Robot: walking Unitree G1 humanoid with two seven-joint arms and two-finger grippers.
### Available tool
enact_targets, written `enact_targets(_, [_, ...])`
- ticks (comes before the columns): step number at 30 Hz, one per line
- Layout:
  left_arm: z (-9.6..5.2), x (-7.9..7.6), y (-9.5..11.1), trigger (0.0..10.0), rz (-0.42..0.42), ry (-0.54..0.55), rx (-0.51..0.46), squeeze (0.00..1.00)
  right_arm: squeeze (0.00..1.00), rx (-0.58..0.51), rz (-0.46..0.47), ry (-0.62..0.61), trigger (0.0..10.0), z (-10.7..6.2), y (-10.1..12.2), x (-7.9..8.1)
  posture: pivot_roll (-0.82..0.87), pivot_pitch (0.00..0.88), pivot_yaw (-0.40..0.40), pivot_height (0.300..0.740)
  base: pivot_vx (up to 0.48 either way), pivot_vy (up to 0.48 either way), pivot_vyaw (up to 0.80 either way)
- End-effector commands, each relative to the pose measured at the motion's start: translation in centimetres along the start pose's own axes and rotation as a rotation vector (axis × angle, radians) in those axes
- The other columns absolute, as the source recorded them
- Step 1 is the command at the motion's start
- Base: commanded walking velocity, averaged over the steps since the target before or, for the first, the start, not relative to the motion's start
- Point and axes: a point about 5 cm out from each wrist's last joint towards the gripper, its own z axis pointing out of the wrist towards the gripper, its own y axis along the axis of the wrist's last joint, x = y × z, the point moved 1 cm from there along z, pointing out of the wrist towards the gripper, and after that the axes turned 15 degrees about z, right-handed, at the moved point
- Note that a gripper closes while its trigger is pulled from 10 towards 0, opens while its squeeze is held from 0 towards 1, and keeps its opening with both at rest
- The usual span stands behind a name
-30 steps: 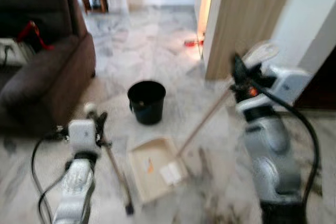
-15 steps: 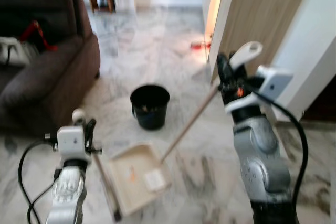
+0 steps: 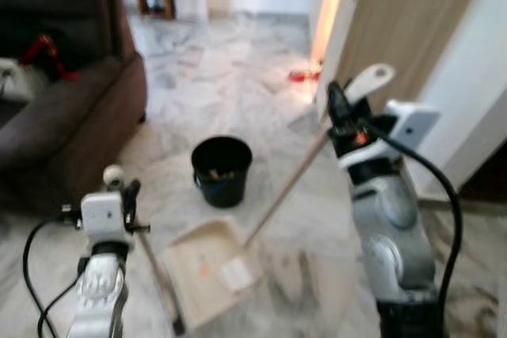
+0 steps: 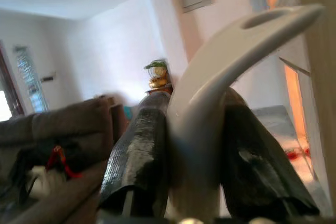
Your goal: Sweep floor
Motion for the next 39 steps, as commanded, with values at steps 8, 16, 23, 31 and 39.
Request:
enact_targets(8, [0.1, -0.2, 1.1, 10.0, -0.001, -0.004, -0.049, 0.0, 0.0, -0.049, -0.002, 0.018, 10.0, 0.2, 1.2, 0.3, 0.01, 0.0, 0.021, 0.74, 0.375, 0.0, 0.0])
enact_targets(16, [-0.1, -0.5, 1.0, 10.0, -0.003, -0.012, -0.049, 0.0, 0.0, -0.042, 0.01, 0.034, 10.0, 0.2, 1.1, 0.6, 0.01, 0.0, 0.019, 0.74, 0.375, 0.0, 0.0])
enact_targets(23, [-0.4, -0.5, 0.8, 10.0, -0.003, -0.015, -0.04, 0.0, 0.0, -0.037, 0.007, 0.04, 10.0, 0.2, 1.0, 0.7, 0.02, 0.0, 0.017, 0.74, 0.375, 0.0, 0.0])
enact_targets(31, [-3.1, 2.5, 0.5, 10.0, 0.061, 0.069, -0.016, 0.0, 0.0, -0.04, 0.003, 0.043, 10.0, 0.5, 1.3, 0.6, 0.04, 0.0, 0.008, 0.74, 0.374, 0.0, 0.0])
enact_targets(39, [-5.1, 3.3, 0.4, 10.0, 0.076, 0.108, 0.019, 0.0, 0.0, -0.049, 0.002, 0.038, 10.0, 1.1, 1.5, 0.4, 0.06, 0.0, -0.004, 0.74, 0.375, 0.0, 0.0])
